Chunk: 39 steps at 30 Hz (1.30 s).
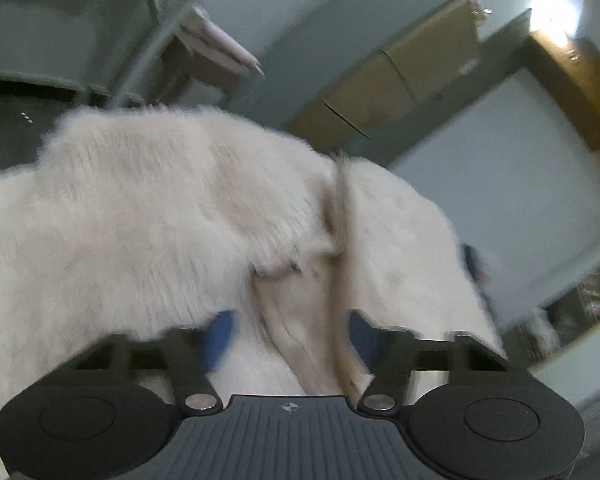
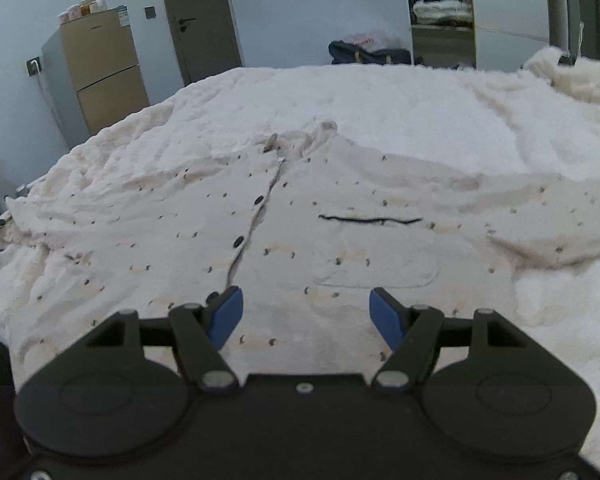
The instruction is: Fold clothes
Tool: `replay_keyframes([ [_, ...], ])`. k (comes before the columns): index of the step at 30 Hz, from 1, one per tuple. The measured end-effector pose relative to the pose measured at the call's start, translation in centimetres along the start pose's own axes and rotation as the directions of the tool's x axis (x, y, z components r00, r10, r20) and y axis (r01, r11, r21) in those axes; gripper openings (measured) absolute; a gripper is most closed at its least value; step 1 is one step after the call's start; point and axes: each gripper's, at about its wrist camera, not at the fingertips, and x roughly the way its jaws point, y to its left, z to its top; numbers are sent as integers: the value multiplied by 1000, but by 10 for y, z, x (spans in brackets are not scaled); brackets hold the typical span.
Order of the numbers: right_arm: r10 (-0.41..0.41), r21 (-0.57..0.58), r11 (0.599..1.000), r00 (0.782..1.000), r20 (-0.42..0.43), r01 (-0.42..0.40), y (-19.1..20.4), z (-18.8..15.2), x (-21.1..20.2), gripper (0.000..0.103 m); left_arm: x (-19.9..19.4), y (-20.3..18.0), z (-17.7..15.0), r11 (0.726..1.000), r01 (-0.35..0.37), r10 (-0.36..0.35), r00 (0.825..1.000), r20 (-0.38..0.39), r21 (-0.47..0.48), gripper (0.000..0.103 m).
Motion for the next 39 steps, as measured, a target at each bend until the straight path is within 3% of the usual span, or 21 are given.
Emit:
replay_keyframes([
  [3,2,43,999,1000,2,-2,-4,1,-2,68,-5,-3,3,999,-47,47,997,57,13,1],
  [6,3,40,999,1000,7,-3,-5,-1,-4,68,-53,5,0,998,41,-31,980,198,-46,1],
  [9,15,38,999,1000,-8,-14,-4,-4,-1,68,-78,19,-3,989,98,-67,964,258,-109,3],
  [11,23,41,999,1000,-18,-22,-3,-6,2,68,-72,30,-3,986,97,-67,974,215,-133,5],
  [13,36,38,999,999,-28,-35,0,-7,4,68,-50,50,-7,973,102,-78,989,122,-205,13],
  [14,39,30,999,999,-24,-38,1,-6,4,68,-44,60,-9,961,119,-97,990,98,-248,30],
  [15,37,17,999,999,-15,-36,3,-5,1,68,-42,65,-9,954,135,-111,989,100,-269,40],
  [17,32,-9,999,999,2,-32,6,-2,-4,68,-35,78,-11,927,187,-156,981,118,-324,46],
  [19,18,-14,1000,1000,5,-18,4,-2,-7,68,-31,80,-12,927,206,-170,976,139,-313,46],
  [20,11,-16,1000,1000,7,-11,3,-2,-8,68,-29,79,-12,931,211,-175,974,144,-299,45],
  [22,3,16,1000,1000,1,-3,-3,-4,-8,68,-23,74,-10,943,211,-180,974,140,-257,8],
  [23,4,38,999,1000,-3,-4,-6,-6,-7,68,-19,73,-8,946,209,-181,975,130,-248,1],
  [25,21,73,997,1000,-6,-20,-11,-8,-7,68,-20,66,-6,952,217,-188,971,147,-217,1],
  [28,35,94,995,999,3,-35,-16,-9,-11,68,-36,43,0,956,253,-220,954,204,-149,1],
  [32,50,123,991,998,31,-54,-29,-11,-23,68,-54,-6,8,936,346,-332,927,177,-57,1],
  [36,54,148,987,997,60,-63,-45,-15,-38,68,-74,-88,6,894,438,-447,883,146,91,1],
  [39,52,161,985,995,84,-65,-58,-17,-52,68,-87,-174,-17,829,520,-543,836,76,207,1],
])
